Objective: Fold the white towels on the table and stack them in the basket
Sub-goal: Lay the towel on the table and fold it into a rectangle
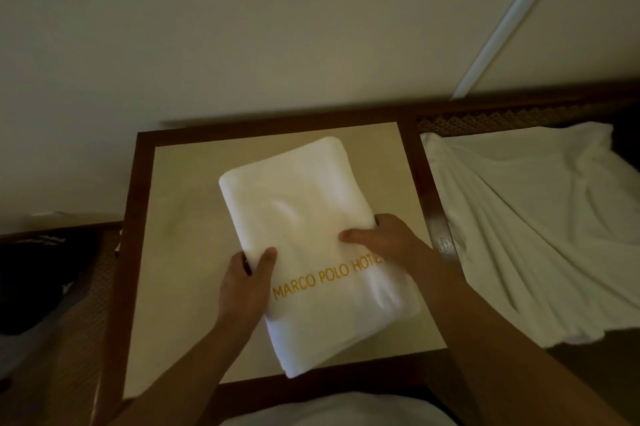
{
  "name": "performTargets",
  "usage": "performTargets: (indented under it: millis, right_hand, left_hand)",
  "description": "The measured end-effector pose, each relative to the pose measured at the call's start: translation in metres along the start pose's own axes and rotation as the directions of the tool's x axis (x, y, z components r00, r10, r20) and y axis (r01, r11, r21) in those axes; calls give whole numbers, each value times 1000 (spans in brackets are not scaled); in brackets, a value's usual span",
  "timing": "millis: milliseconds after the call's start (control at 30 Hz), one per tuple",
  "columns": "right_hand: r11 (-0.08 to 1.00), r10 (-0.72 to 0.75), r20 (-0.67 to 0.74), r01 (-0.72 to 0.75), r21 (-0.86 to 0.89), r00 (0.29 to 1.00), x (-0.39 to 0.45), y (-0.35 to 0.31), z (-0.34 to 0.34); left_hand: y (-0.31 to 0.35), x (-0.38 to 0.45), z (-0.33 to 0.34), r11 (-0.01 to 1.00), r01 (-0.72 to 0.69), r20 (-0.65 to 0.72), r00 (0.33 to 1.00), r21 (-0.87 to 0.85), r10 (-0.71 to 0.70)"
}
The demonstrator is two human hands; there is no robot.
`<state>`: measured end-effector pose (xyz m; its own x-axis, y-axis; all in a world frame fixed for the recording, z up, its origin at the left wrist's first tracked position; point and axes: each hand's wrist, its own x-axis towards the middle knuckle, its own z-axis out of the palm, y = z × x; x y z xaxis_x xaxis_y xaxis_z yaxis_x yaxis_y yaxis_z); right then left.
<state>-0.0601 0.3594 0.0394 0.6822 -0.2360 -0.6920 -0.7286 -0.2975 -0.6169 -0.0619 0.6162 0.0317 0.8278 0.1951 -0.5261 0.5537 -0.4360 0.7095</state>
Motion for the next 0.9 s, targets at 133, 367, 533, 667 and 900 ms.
performTargets:
  millis: [133,367,533,667,900]
  right_hand:
    - [1000,-13,-69,15,25,998,-7,3,13]
    - [966,63,-44,-50,253,997,-30,23,9]
    - [891,78,-28,-57,451,997,-57,53,-7]
    - [795,-5,-107,69,602,994,-82,85,-32]
    - [666,56,-264,161,728,963,-137,197,-127]
  left_hand:
    - [6,9,0,997,51,65,997,-63,-47]
    - [14,14,10,989,43,265,964,-142,-4]
    - [26,2,35,991,-4,380,924,-132,54]
    - [42,-24,70,988,-75,406,905,-138,125]
    - [78,-119,175,960,-268,543,795,-86,271]
